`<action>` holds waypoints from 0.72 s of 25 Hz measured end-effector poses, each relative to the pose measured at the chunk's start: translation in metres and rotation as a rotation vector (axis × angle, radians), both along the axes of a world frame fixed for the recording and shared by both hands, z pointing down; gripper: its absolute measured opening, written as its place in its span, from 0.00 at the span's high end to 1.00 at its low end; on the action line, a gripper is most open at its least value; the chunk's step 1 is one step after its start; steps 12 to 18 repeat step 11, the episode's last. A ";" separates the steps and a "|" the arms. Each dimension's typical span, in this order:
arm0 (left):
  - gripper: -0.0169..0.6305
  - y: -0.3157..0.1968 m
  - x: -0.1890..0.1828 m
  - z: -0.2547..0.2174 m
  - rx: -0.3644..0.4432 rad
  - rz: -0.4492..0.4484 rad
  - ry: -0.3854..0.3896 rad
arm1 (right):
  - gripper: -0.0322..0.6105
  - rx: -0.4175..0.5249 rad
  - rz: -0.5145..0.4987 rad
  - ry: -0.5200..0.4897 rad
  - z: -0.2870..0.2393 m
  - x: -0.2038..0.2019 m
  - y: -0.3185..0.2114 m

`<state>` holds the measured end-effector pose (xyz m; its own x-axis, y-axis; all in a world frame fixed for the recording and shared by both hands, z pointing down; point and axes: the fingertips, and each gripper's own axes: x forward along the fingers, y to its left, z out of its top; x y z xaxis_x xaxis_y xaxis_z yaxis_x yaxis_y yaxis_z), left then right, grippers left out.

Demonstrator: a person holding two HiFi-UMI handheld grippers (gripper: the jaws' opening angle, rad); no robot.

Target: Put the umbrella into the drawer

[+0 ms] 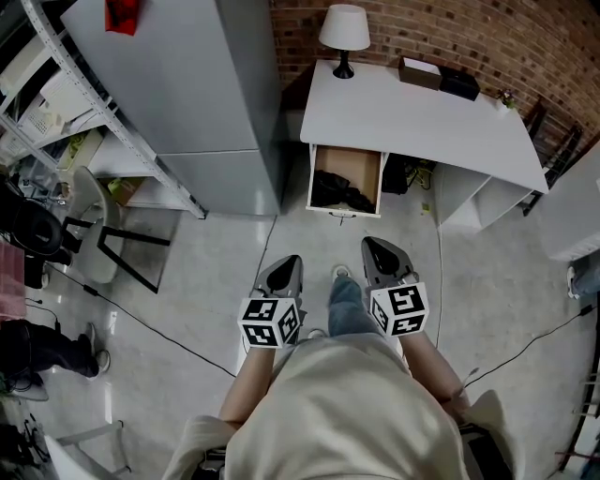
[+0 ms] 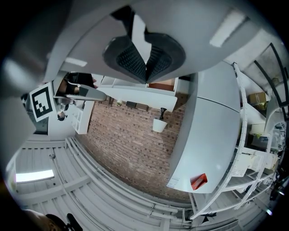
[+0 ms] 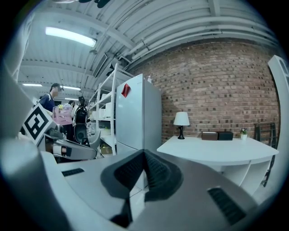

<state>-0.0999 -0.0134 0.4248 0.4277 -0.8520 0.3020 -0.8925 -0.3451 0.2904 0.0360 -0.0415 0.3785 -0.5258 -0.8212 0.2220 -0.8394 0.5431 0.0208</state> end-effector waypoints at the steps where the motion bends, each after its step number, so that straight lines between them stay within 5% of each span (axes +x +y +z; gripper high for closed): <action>1: 0.95 0.000 0.000 -0.001 0.001 0.002 0.002 | 0.95 0.000 0.002 -0.001 0.000 0.000 0.000; 18: 0.95 -0.002 -0.003 0.001 -0.001 -0.003 0.011 | 0.95 -0.002 0.013 -0.020 -0.002 0.004 -0.004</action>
